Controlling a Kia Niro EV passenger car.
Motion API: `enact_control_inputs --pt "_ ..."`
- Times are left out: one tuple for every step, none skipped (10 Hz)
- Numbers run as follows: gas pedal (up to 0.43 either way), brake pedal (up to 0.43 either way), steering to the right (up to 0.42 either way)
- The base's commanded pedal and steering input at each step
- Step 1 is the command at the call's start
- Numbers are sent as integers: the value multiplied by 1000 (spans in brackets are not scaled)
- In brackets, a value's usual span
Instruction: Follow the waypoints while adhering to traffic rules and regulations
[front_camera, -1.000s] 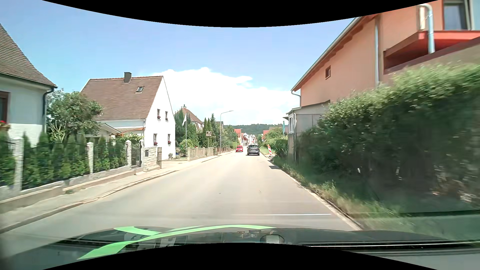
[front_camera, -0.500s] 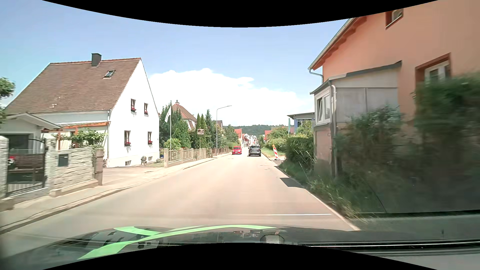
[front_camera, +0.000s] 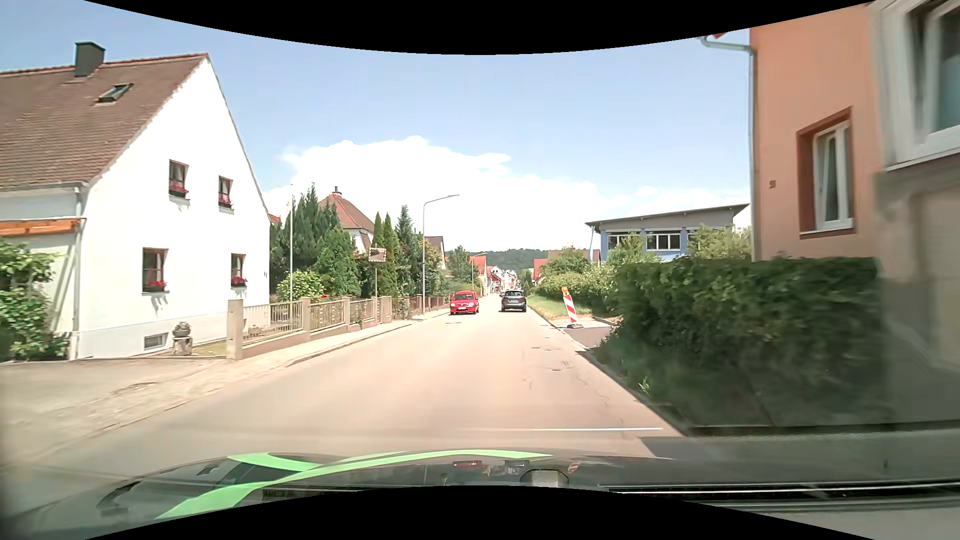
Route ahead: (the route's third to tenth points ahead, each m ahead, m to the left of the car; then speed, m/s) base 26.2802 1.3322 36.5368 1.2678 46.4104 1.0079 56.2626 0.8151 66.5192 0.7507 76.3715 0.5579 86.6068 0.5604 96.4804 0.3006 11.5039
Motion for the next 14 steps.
enact_control_inputs --pt "20 0 -8" --pt "20 0 -8" --pt "20 0 -8" --pt "20 0 -8" --pt "20 0 -8" --pt "20 0 -8" --pt "8 0 -8" --pt "8 0 -8" --pt "8 0 -8" --pt "8 0 -8" --pt "28 0 -7" --pt "28 0 -6" --pt "28 0 -7" --pt "39 0 -6"
